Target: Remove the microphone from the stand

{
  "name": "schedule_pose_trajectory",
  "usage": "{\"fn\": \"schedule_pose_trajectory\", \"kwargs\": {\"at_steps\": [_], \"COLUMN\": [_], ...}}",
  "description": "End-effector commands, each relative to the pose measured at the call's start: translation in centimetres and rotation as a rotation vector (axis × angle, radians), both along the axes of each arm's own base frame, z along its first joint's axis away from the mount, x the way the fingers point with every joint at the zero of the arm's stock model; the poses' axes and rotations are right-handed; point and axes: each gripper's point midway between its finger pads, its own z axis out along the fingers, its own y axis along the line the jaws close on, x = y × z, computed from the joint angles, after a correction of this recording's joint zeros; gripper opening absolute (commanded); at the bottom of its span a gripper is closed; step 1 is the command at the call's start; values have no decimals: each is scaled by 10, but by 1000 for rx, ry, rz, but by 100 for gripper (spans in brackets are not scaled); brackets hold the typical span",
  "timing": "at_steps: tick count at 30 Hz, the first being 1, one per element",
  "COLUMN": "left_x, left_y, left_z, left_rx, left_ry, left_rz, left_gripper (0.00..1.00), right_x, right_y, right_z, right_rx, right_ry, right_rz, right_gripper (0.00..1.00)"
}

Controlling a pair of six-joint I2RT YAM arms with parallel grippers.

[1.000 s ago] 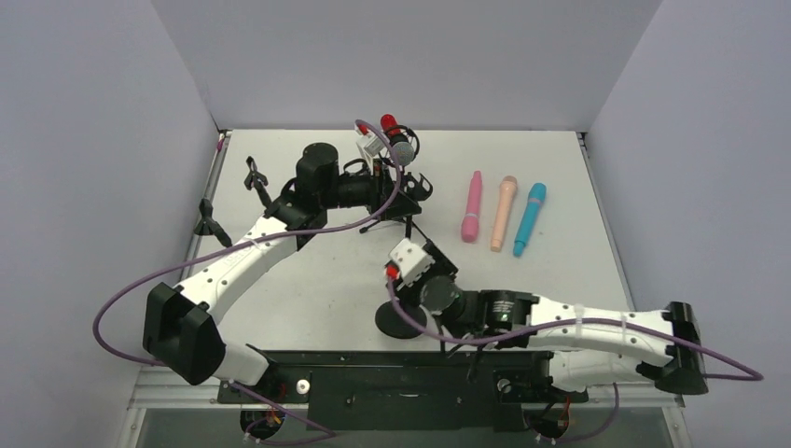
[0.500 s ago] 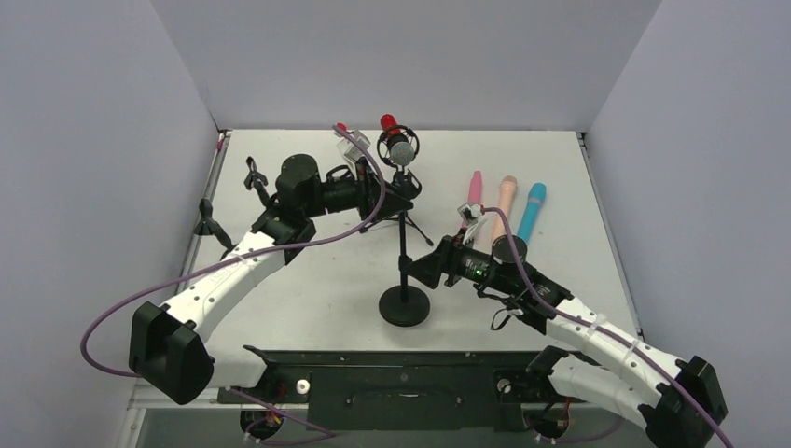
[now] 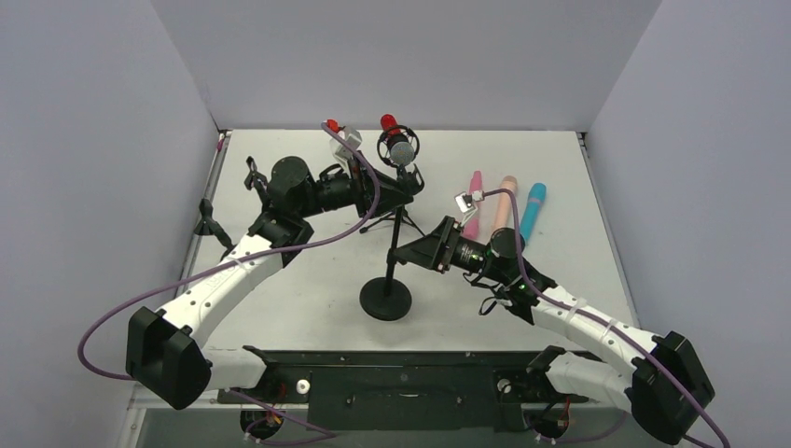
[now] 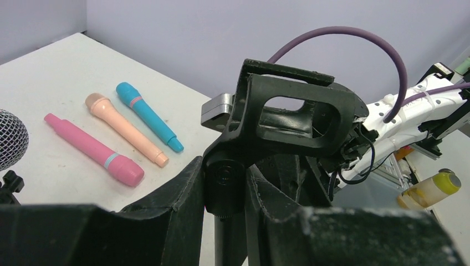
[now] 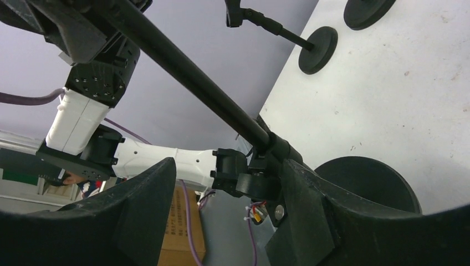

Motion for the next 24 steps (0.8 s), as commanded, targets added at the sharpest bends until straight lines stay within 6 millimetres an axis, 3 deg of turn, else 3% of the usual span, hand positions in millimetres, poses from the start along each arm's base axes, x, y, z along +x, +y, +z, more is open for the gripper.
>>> {"fn": "schedule_pose_trajectory", "kwargs": {"at_steps": [1, 16, 24], "left_x": [-11, -28, -38], "left_y": [11, 15, 14], "left_z": [55, 64, 58], "left_rx": [-116, -119, -125], "left_ry": [-169, -279, -316], "left_rz": [23, -27, -73], "left_gripper": [0, 0, 0], "right_x": [3, 1, 0], "right_y": [0, 2, 5], "right_z": [3, -18, 4], "right_rx": [15, -35, 68], "right_ry": [19, 104, 117], "right_rz": [-5, 44, 88], "right_gripper": [65, 55, 53]}}
